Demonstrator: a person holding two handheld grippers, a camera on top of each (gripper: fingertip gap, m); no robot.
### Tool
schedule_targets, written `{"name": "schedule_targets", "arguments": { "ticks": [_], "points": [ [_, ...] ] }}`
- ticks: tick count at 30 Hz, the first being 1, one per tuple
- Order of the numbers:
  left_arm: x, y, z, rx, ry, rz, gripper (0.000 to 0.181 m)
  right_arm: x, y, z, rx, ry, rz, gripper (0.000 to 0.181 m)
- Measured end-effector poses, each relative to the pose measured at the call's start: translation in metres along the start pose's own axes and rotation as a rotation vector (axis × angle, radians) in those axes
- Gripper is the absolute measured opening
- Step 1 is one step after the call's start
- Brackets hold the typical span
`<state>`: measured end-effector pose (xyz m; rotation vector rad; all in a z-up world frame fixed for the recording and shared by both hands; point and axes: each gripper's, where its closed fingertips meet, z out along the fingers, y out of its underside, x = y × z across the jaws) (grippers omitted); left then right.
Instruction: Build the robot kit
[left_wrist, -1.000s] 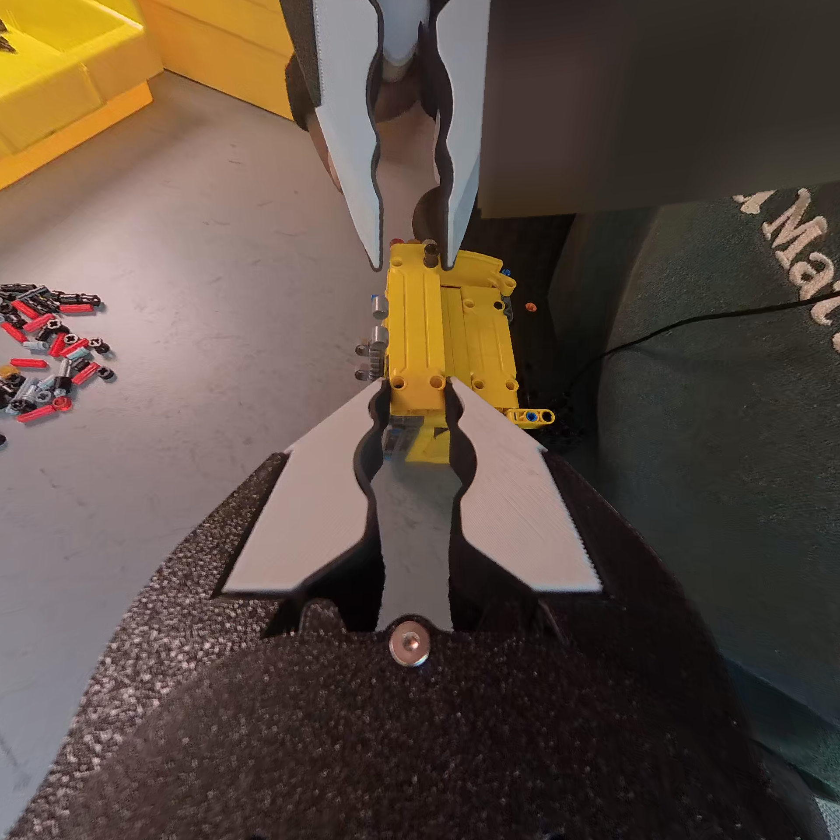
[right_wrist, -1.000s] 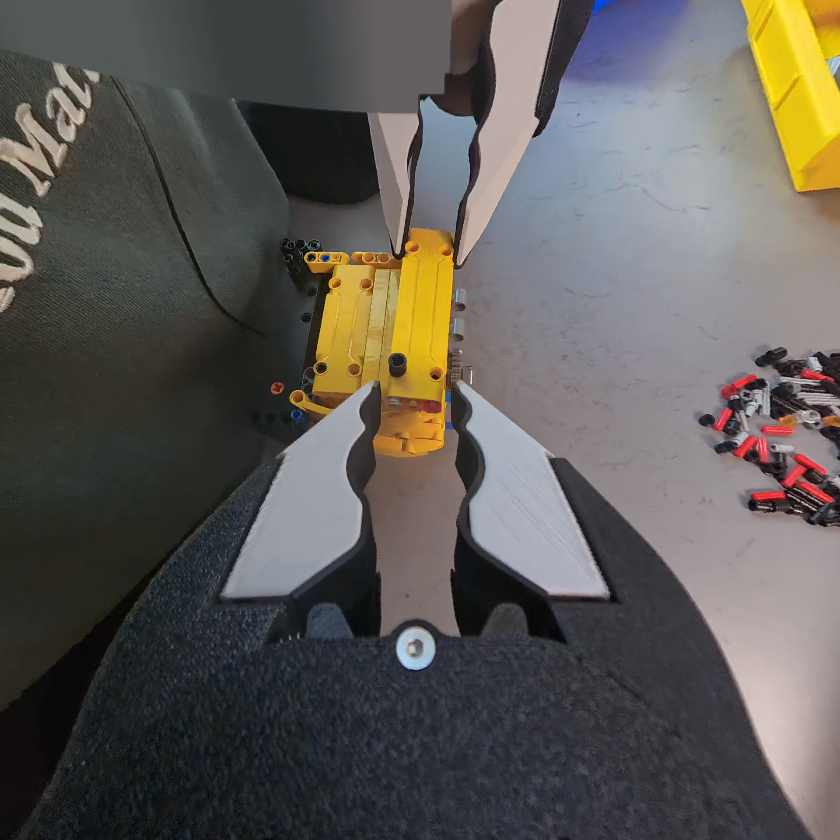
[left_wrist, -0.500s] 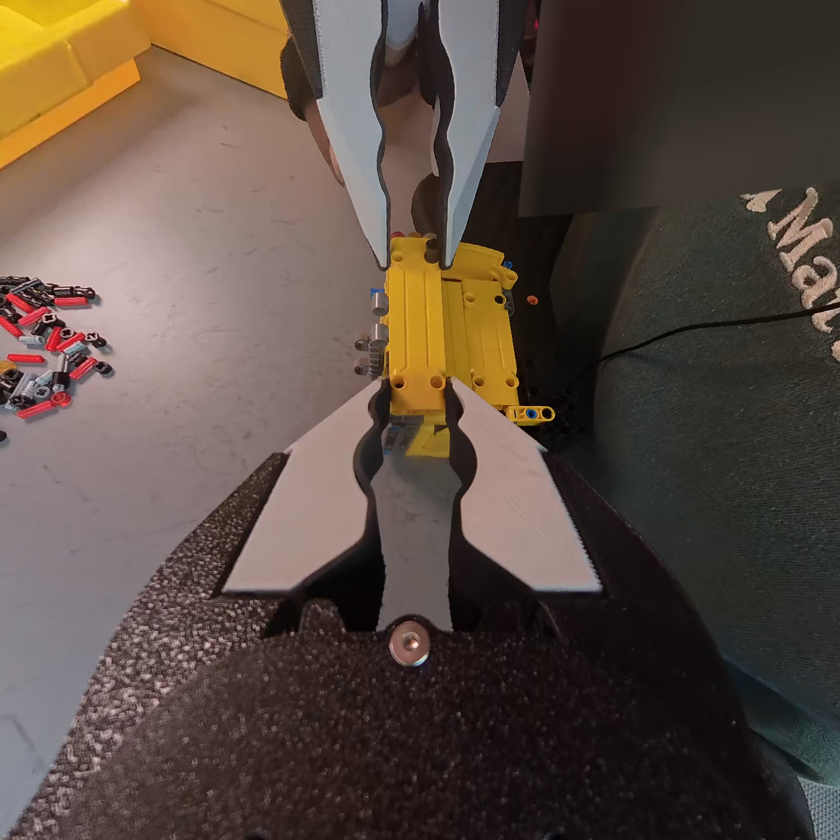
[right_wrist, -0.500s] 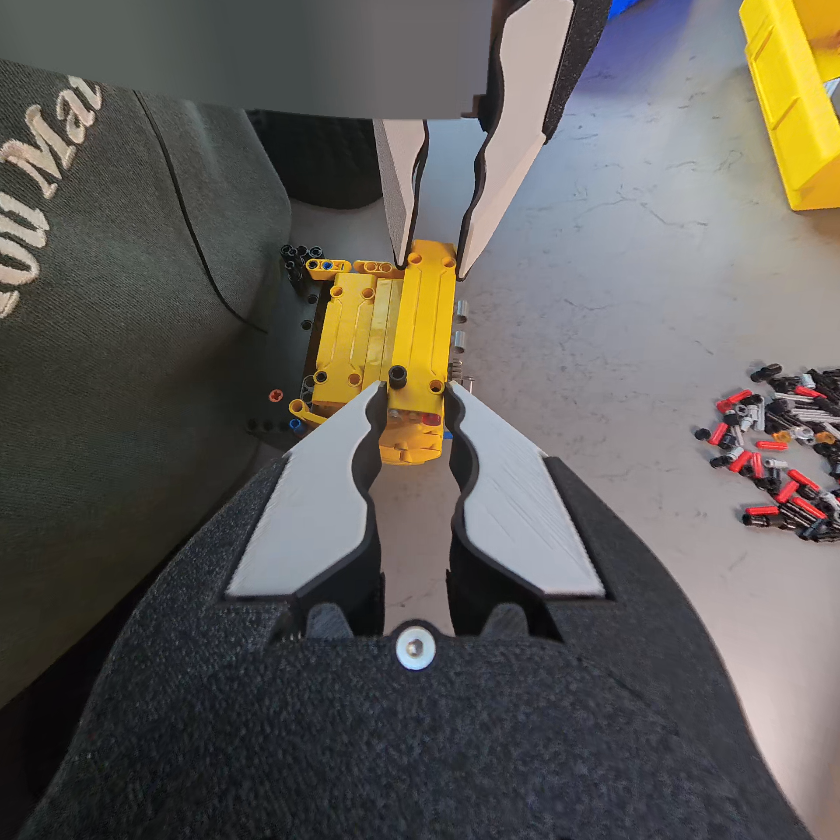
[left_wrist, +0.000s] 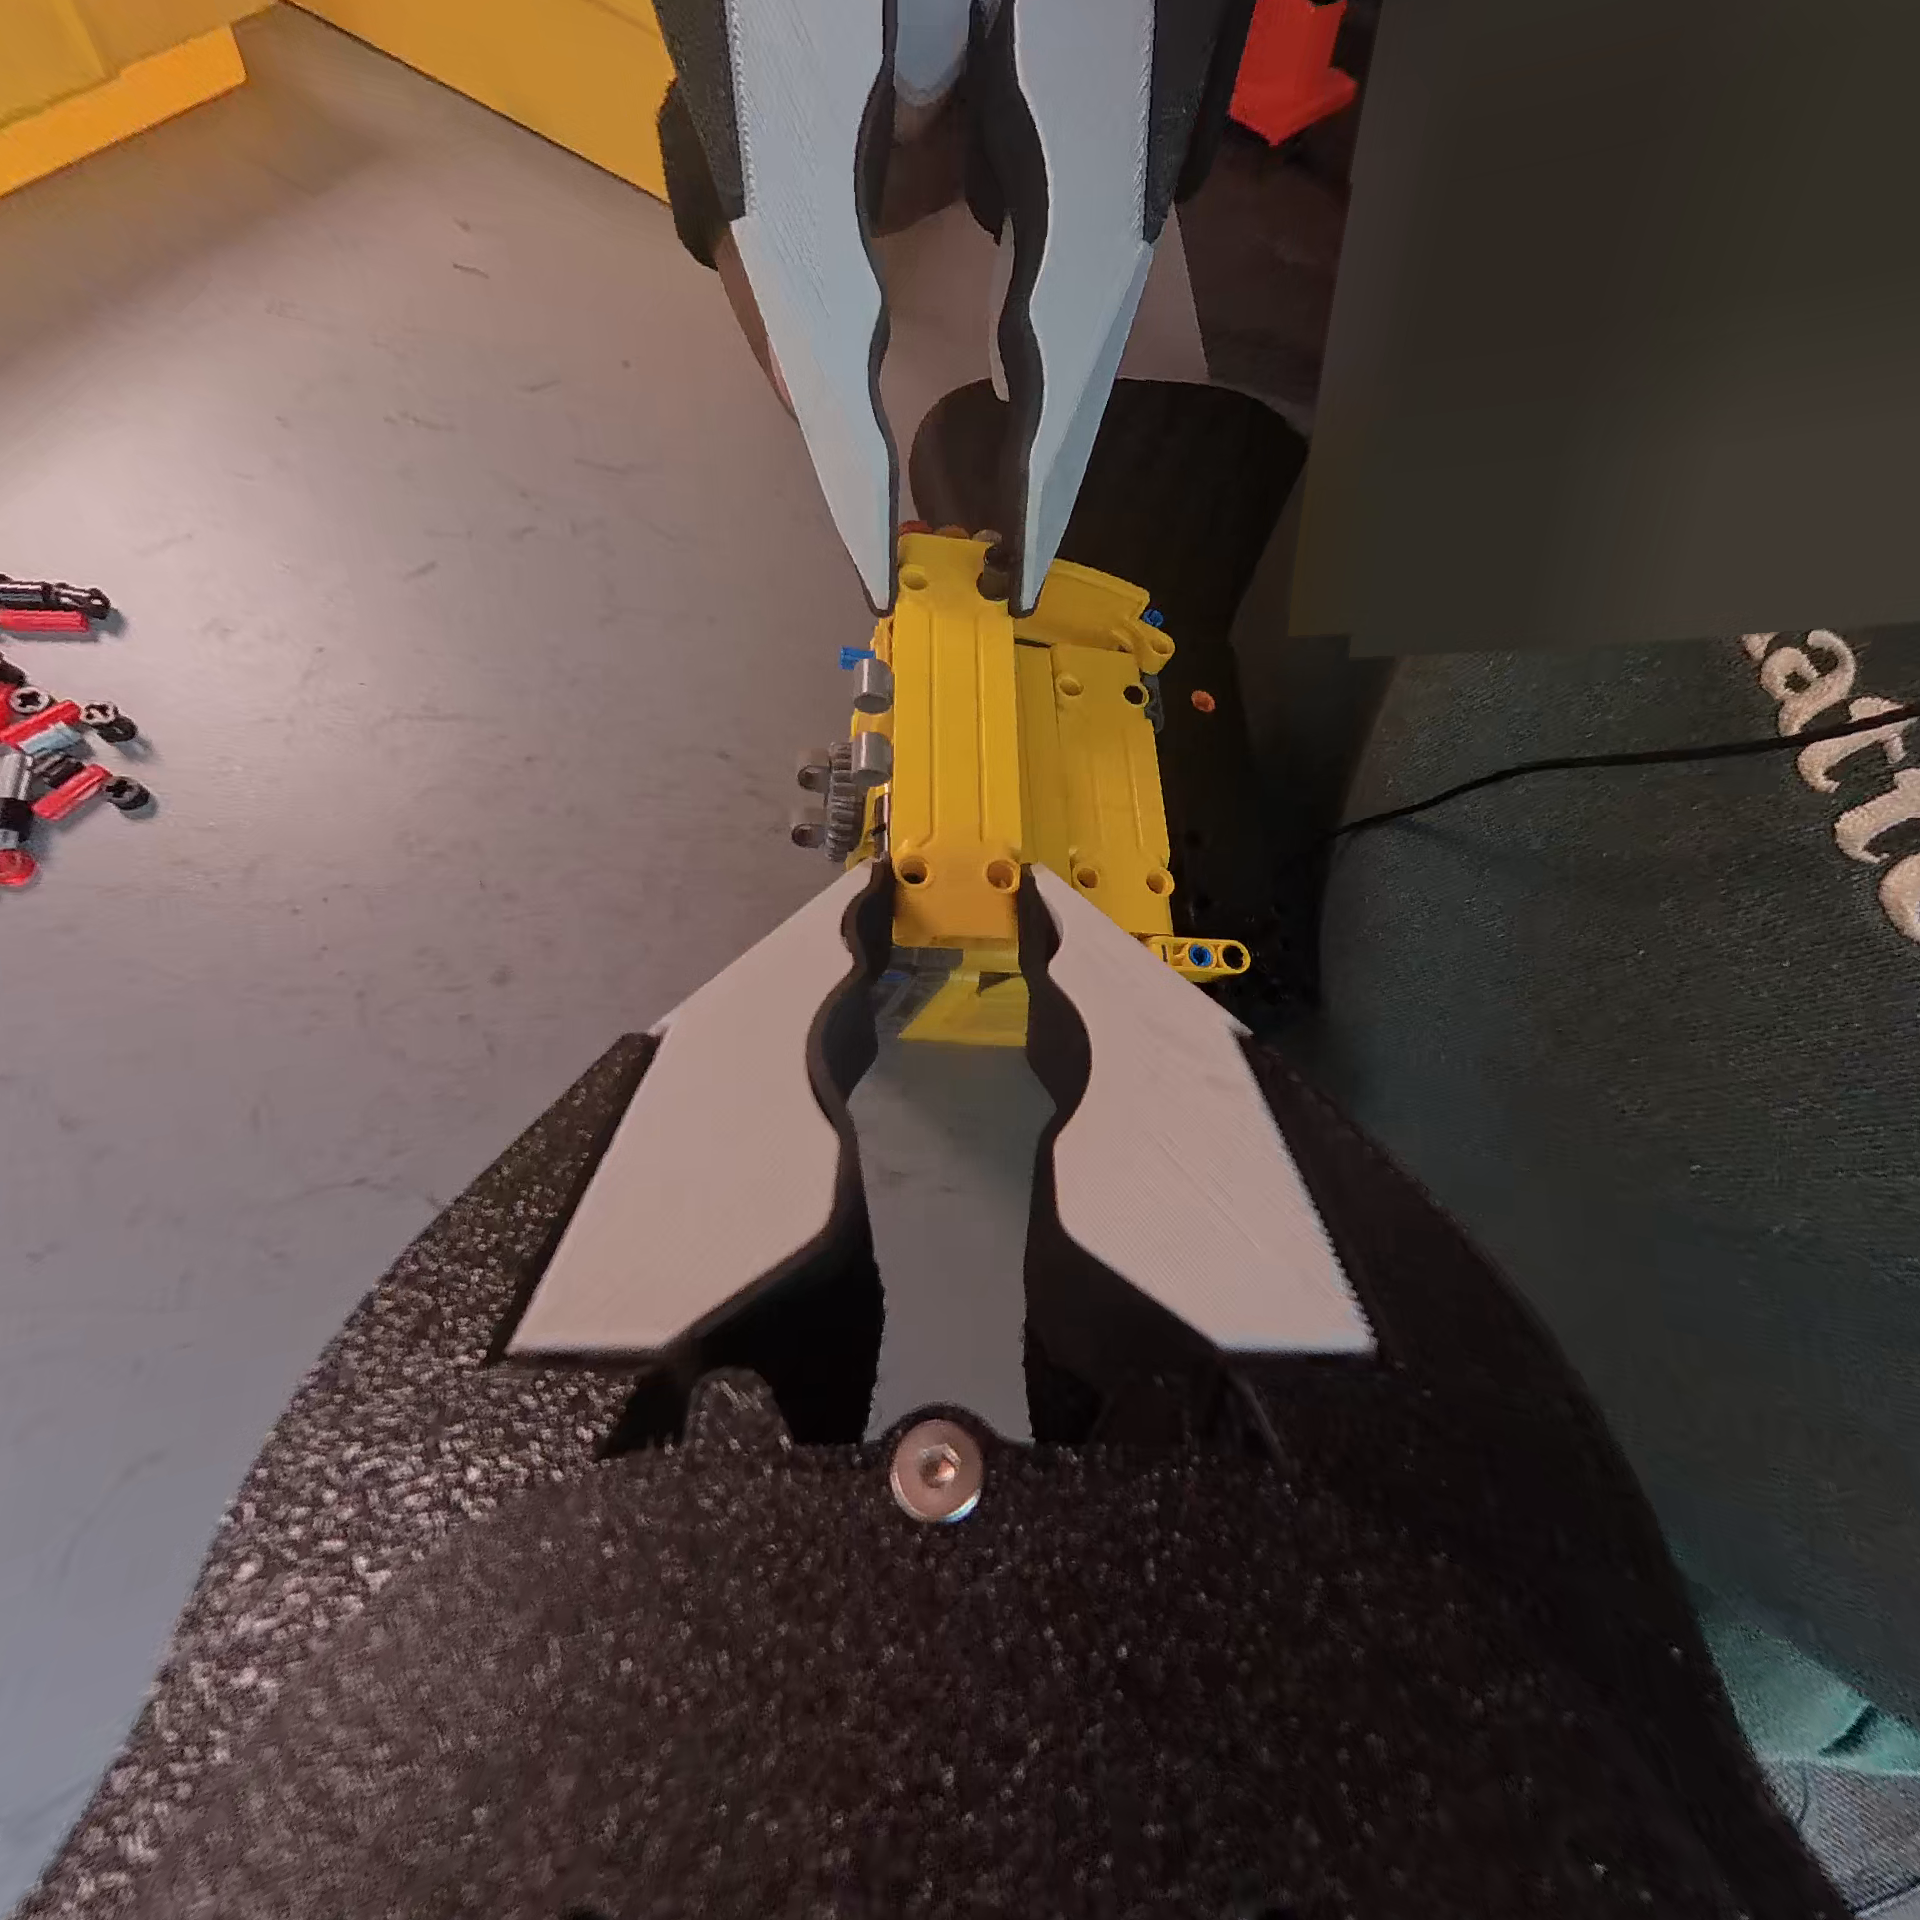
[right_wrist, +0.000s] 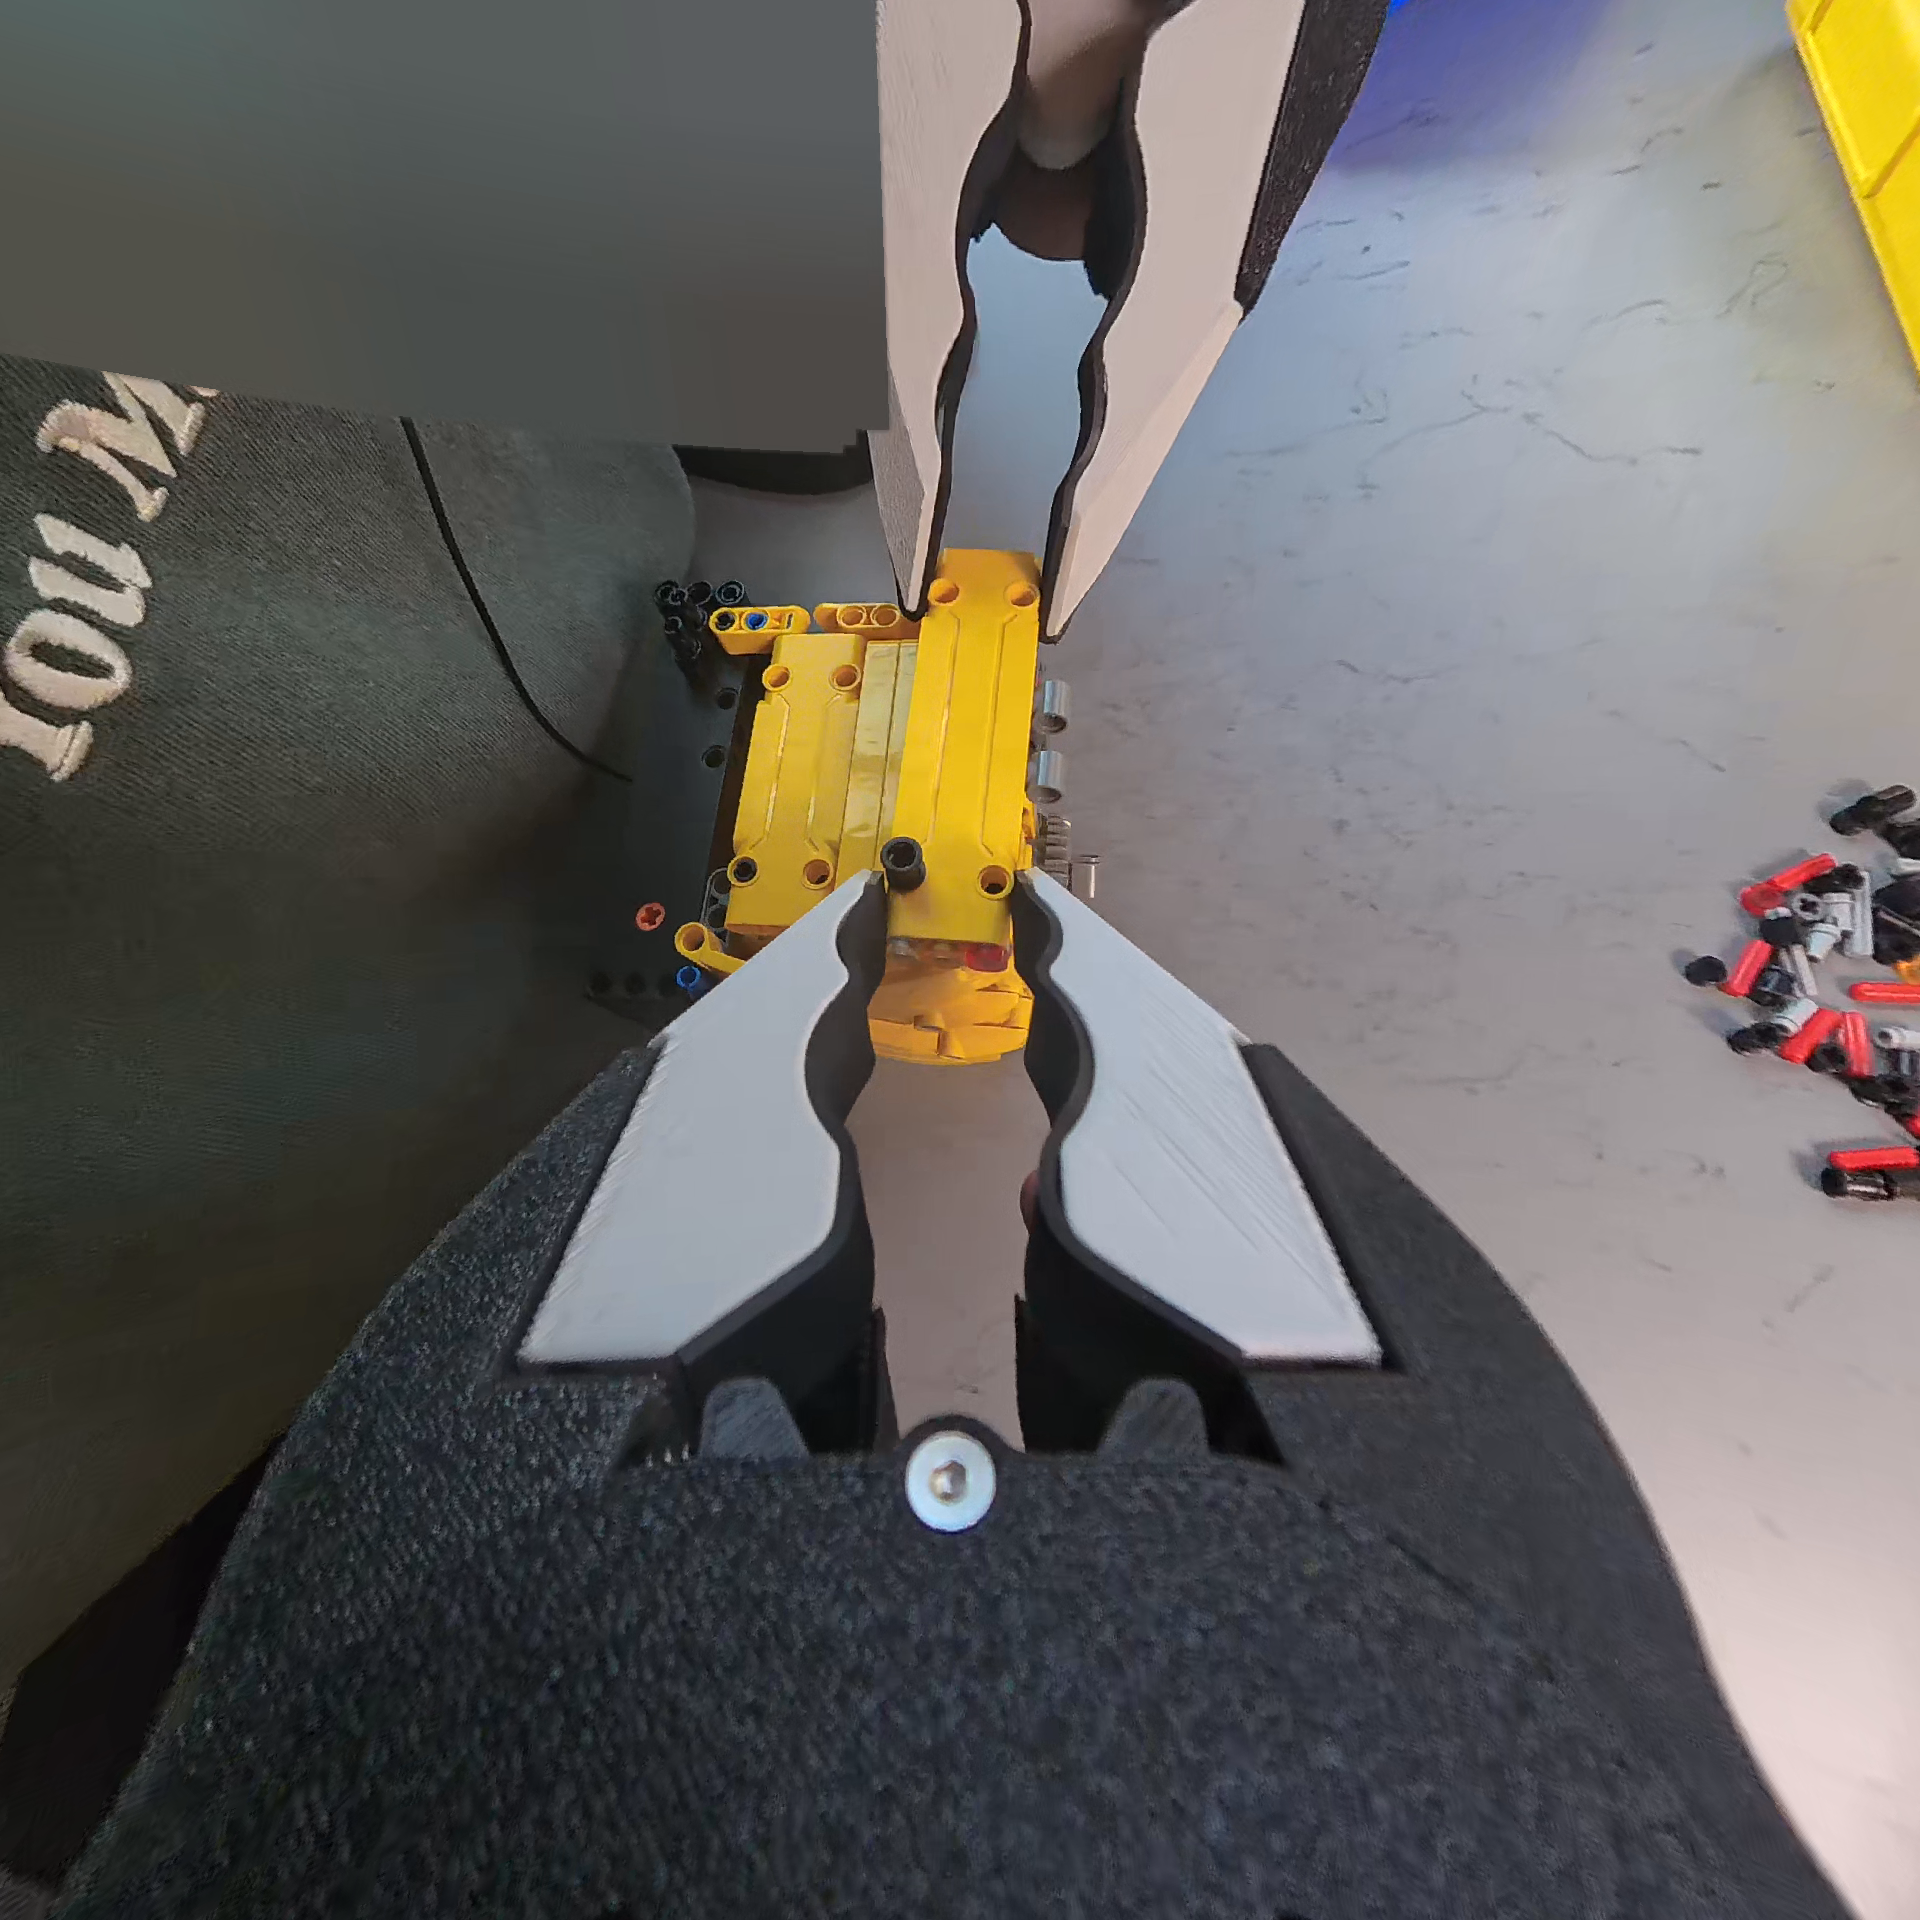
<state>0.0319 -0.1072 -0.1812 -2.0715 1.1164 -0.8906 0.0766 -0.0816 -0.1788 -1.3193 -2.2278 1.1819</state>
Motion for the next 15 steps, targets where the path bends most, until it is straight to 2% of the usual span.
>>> {"name": "schedule_targets", "arguments": {
  "ticks": [3,9,11,15],
  "points": [
    [0.0004,0.0003,0.0004,0.009,0.029,-0.059,0.023,0.0,0.0,0.0005,0.0,-0.001,0.015,0.024],
    [0.0008,-0.0005,0.0011,0.092,0.152,-0.293,0.023,-0.0005,0.0002,0.0017,0.026,-0.023,0.1,0.023],
    [0.0011,-0.0004,0.0012,0.099,0.154,-0.306,0.022,-0.0009,0.0001,0.002,0.043,-0.036,0.122,0.023],
    [0.0051,0.0017,0.0022,0.044,0.094,-0.188,0.023,-0.004,0.0009,0.0031,0.055,-0.108,0.168,0.023]
  ]
}}
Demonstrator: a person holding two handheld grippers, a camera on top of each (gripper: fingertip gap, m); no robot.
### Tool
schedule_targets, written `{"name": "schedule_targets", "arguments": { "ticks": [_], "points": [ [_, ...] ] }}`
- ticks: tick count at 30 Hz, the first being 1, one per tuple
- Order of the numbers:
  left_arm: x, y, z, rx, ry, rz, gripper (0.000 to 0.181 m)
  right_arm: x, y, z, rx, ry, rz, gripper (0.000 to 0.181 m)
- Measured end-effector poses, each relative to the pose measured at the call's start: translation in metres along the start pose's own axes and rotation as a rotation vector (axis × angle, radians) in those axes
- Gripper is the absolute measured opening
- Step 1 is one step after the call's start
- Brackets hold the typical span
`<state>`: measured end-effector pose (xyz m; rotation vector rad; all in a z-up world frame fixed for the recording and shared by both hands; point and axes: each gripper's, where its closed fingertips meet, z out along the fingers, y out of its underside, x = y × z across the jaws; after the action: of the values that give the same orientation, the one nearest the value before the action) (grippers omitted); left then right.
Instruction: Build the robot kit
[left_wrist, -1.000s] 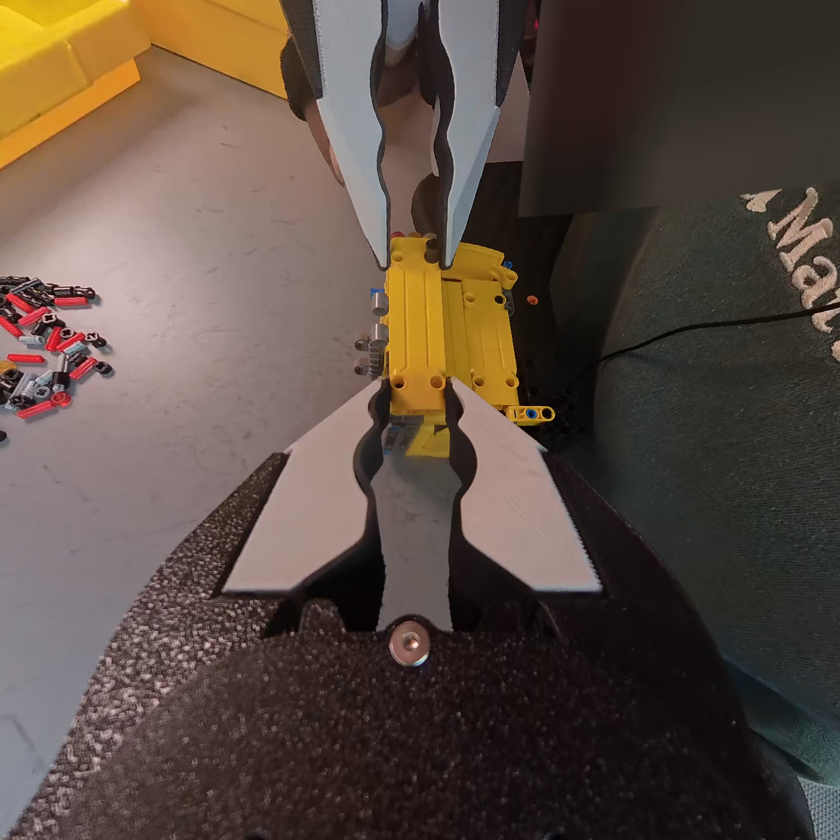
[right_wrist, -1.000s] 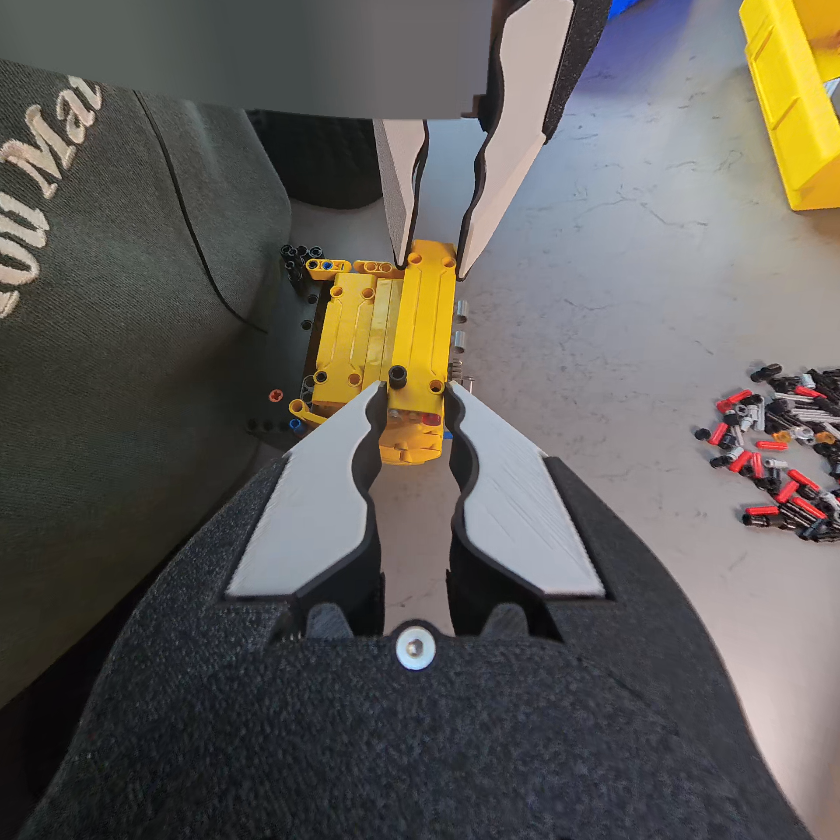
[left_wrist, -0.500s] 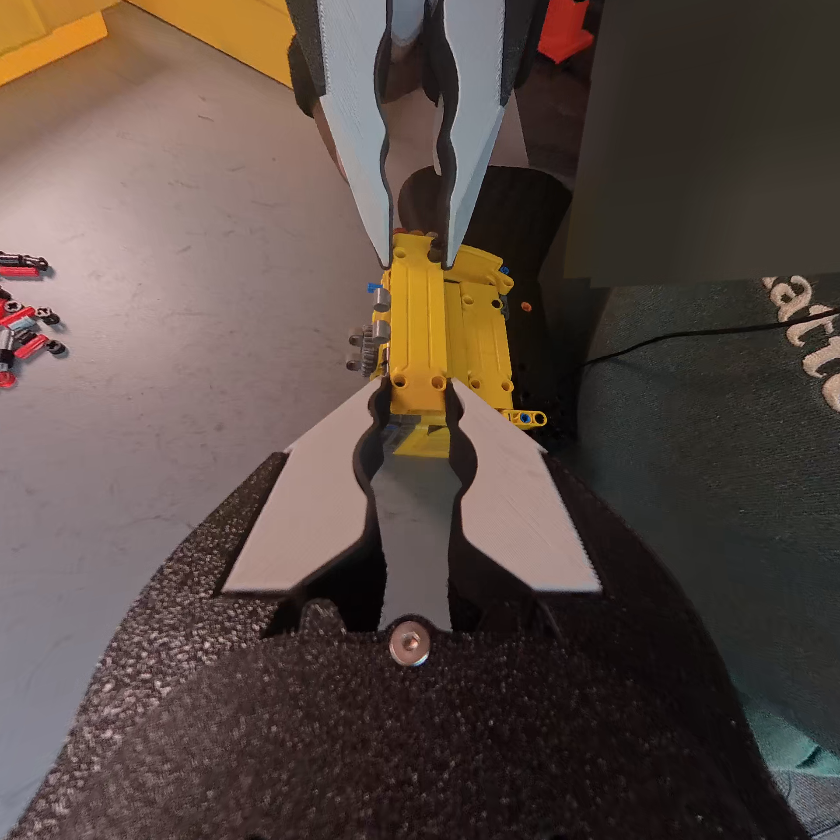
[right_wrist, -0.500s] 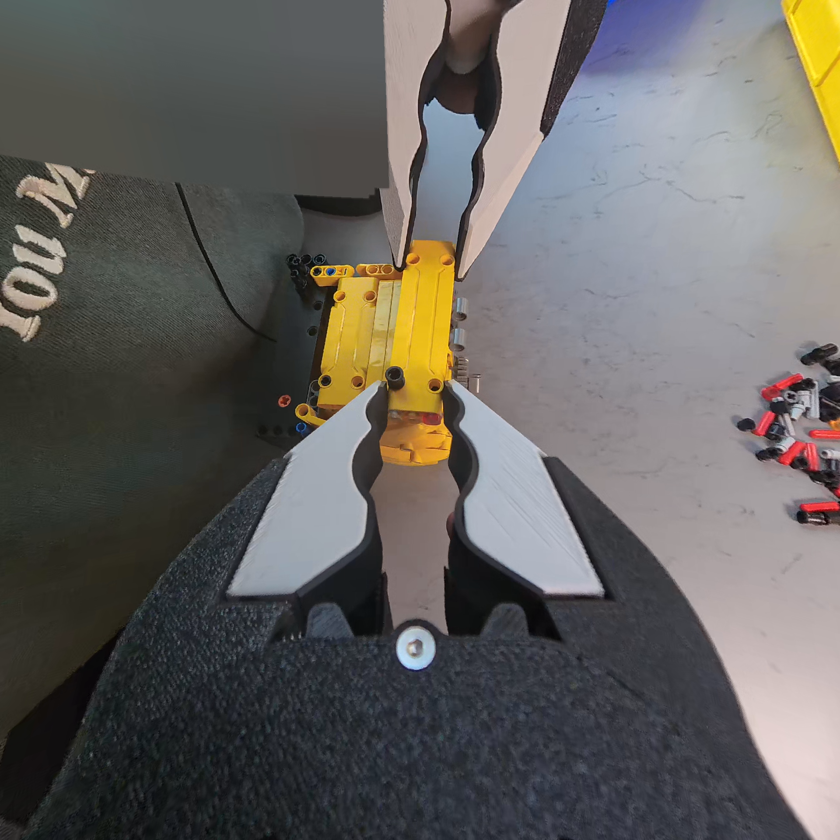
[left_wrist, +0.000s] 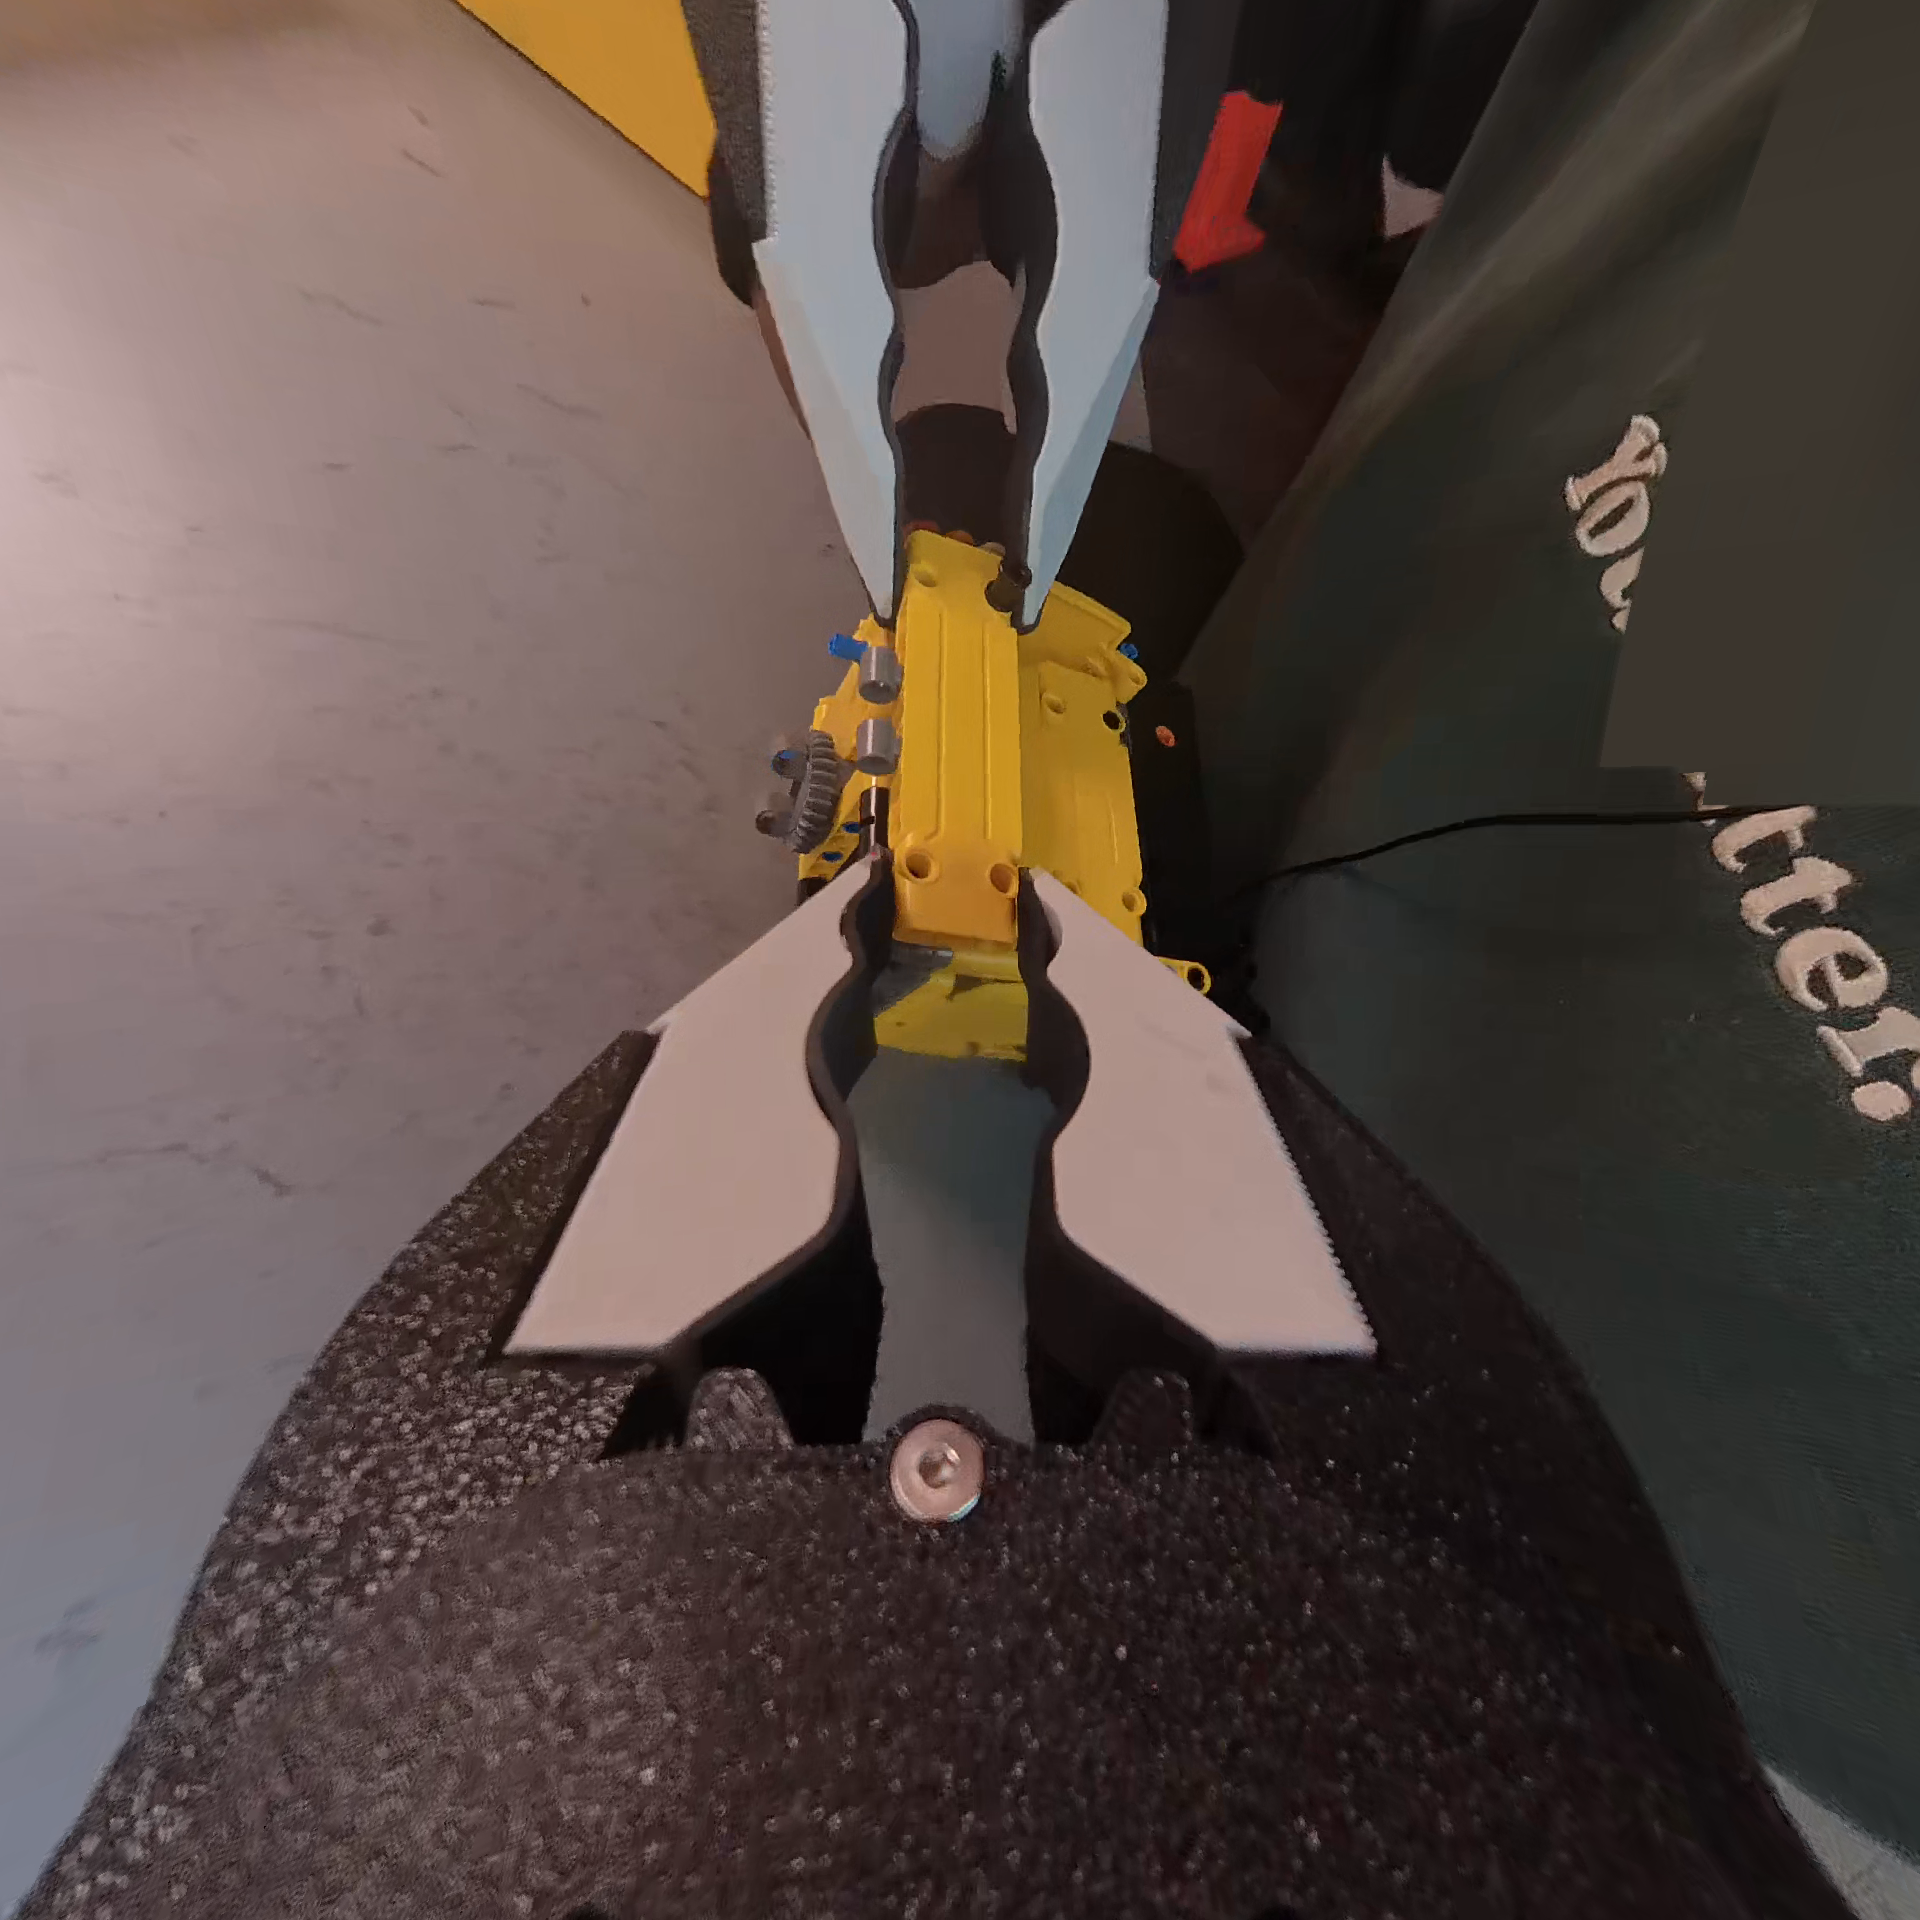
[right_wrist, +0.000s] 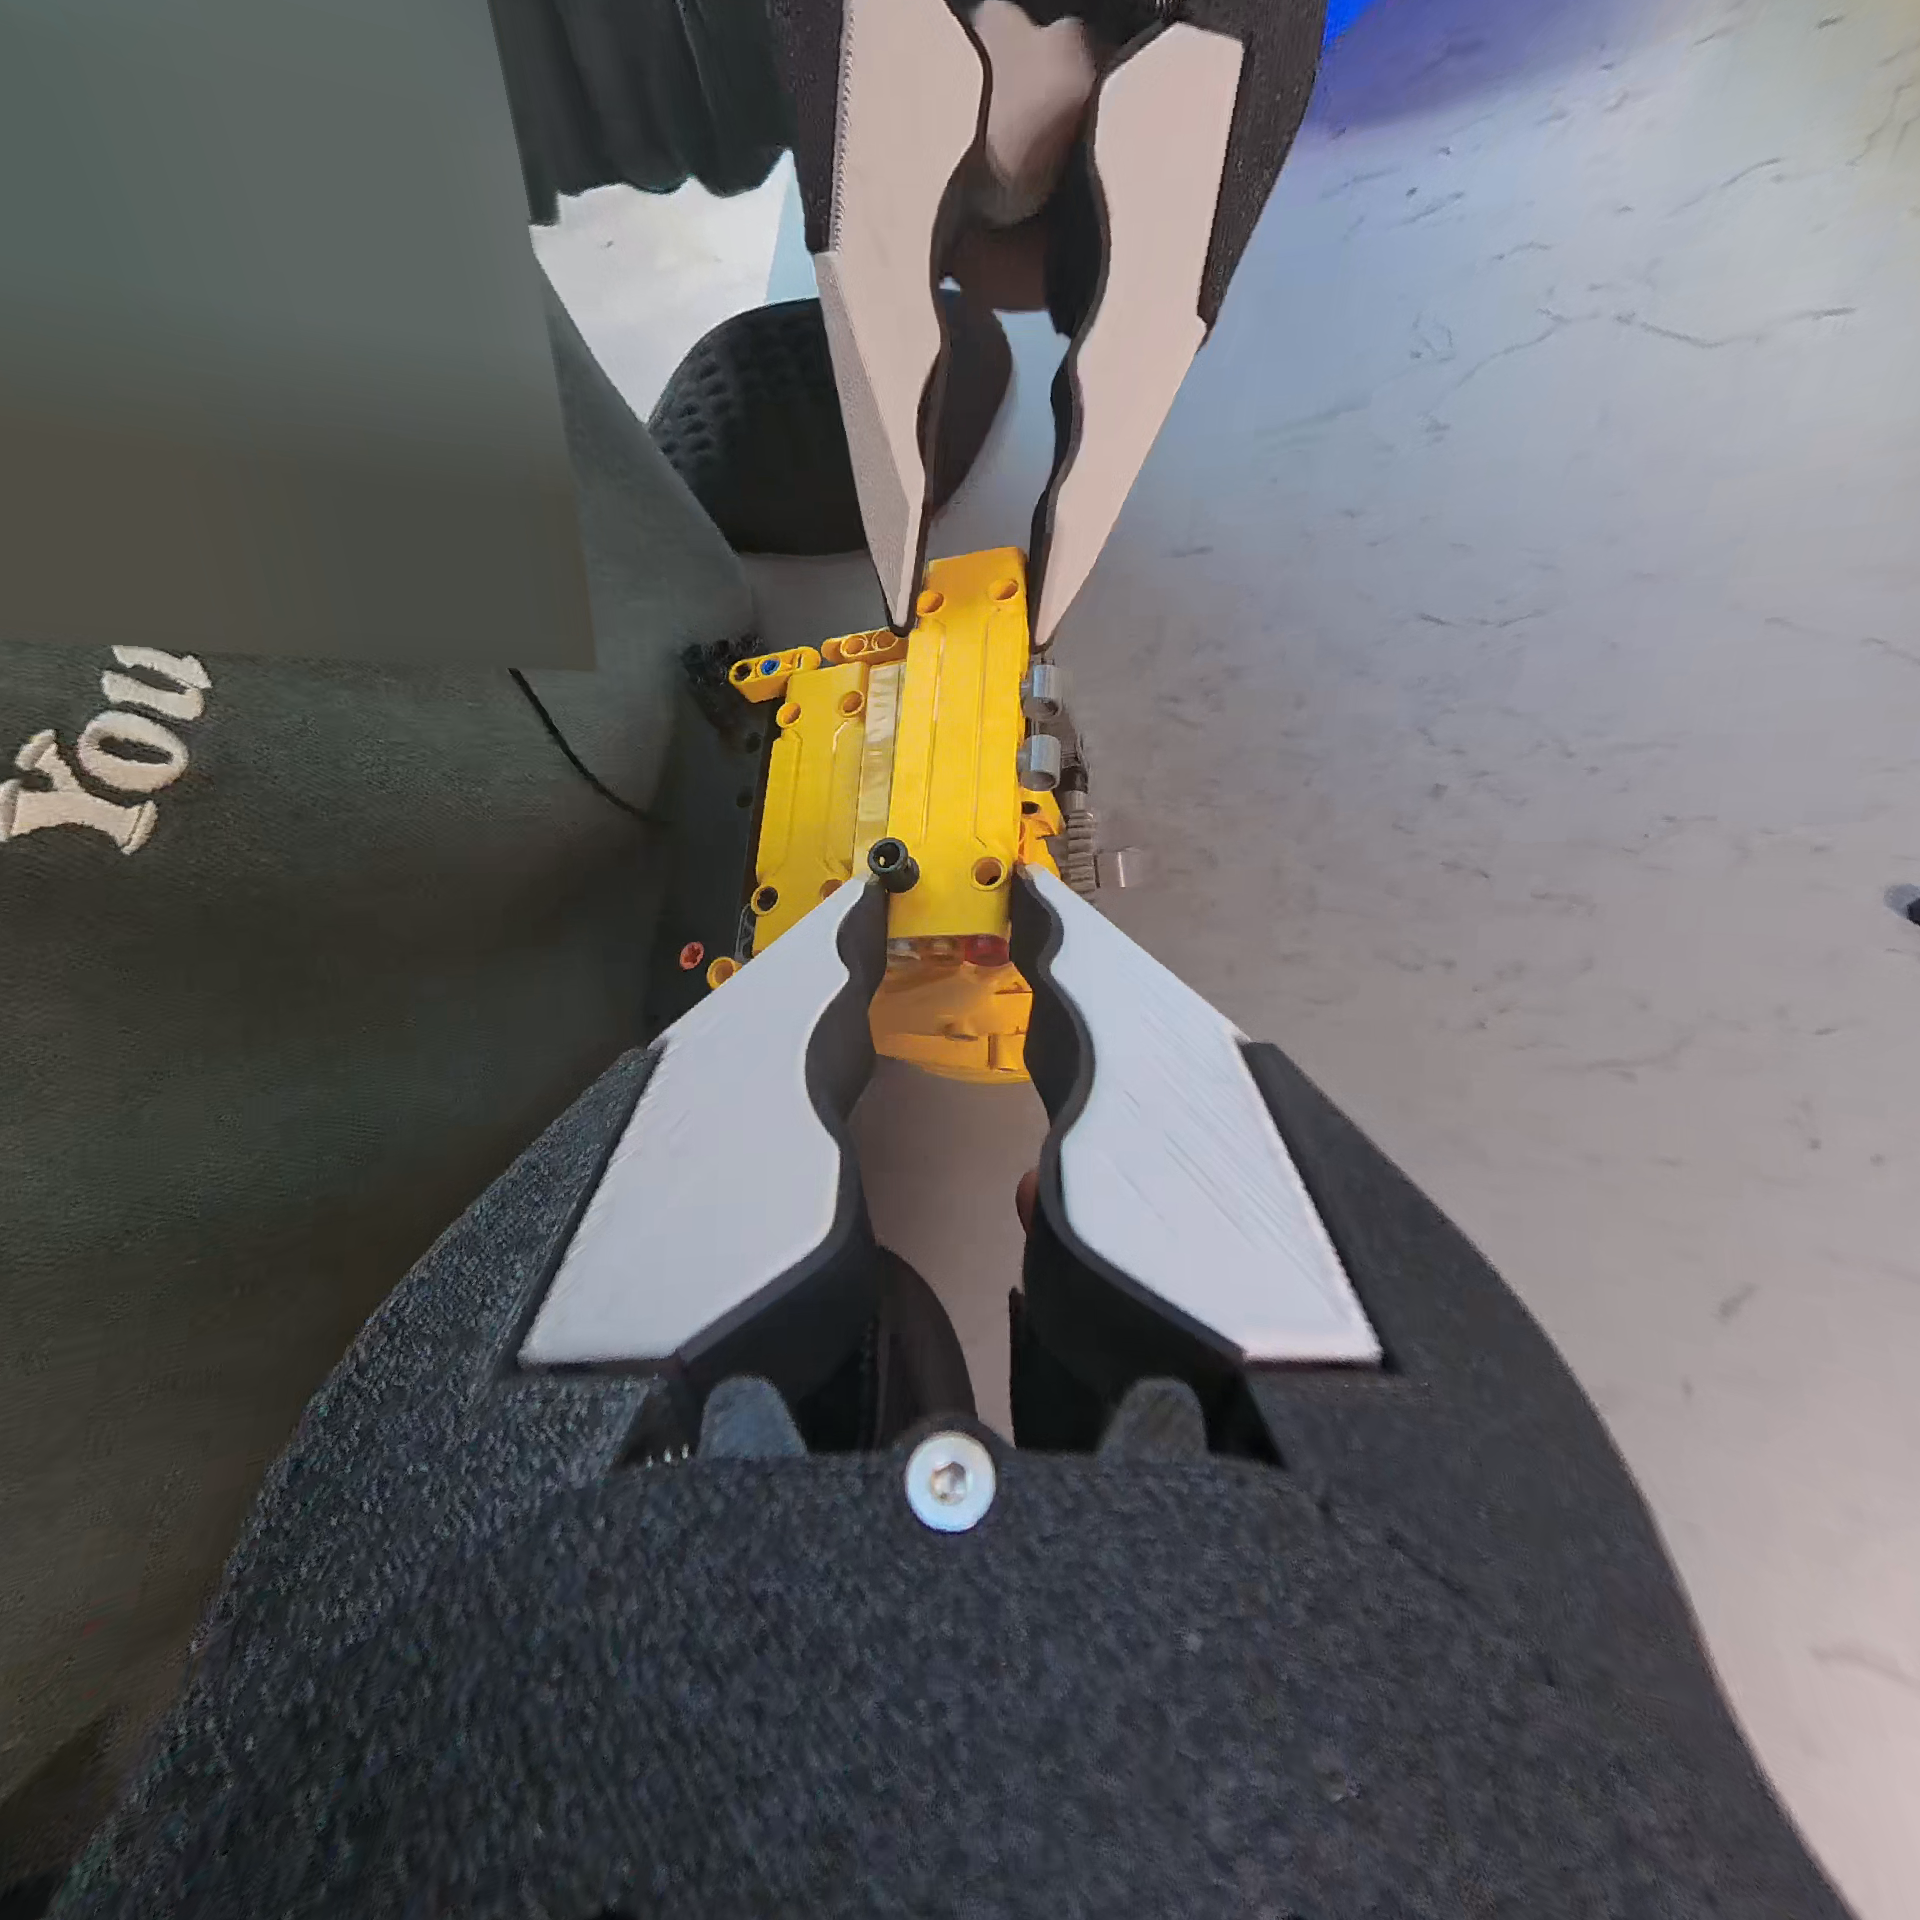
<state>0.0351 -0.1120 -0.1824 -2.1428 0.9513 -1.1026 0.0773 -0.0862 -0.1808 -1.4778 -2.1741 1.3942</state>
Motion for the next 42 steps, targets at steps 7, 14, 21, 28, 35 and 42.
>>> {"name": "schedule_targets", "arguments": {
  "ticks": [7,14,21,28,35,42],
  "points": [
    [0.001,0.001,-0.005,-0.063,-0.14,0.216,0.029,-0.003,-0.001,0.004,-0.035,-0.035,0.015,0.024],
    [0.001,0.003,-0.005,-0.063,-0.197,0.243,0.023,-0.003,-0.002,0.008,-0.037,0.037,-0.058,0.026],
    [0.001,0.004,-0.005,-0.106,-0.217,0.256,0.023,-0.004,-0.006,0.002,-0.029,0.17,-0.224,0.031],
    [0.001,0.006,-0.007,-0.163,-0.216,0.273,0.023,-0.001,-0.002,0.006,-0.063,0.209,-0.25,0.025],
    [0.003,0.009,-0.009,-0.193,-0.191,0.238,0.023,-0.002,-0.004,0.01,-0.035,0.167,-0.178,0.024],
    [0.004,0.011,-0.007,-0.211,-0.182,0.213,0.023,-0.004,-0.003,0.012,-0.05,0.175,-0.18,0.024]
  ]
}}
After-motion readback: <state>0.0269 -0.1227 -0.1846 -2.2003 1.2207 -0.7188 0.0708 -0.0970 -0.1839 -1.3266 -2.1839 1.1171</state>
